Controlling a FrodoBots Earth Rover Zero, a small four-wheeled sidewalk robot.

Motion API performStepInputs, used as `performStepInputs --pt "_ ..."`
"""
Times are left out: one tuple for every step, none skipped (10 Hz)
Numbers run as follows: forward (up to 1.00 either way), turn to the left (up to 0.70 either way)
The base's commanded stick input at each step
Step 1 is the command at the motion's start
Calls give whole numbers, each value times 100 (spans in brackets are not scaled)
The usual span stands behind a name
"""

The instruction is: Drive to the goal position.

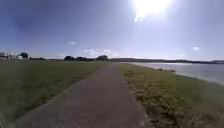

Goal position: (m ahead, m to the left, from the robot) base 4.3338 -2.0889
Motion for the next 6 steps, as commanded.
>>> performStepInputs --pt "70 0" --pt "70 0" --pt "70 0" --pt "70 0" --pt "70 0" --pt "70 0"
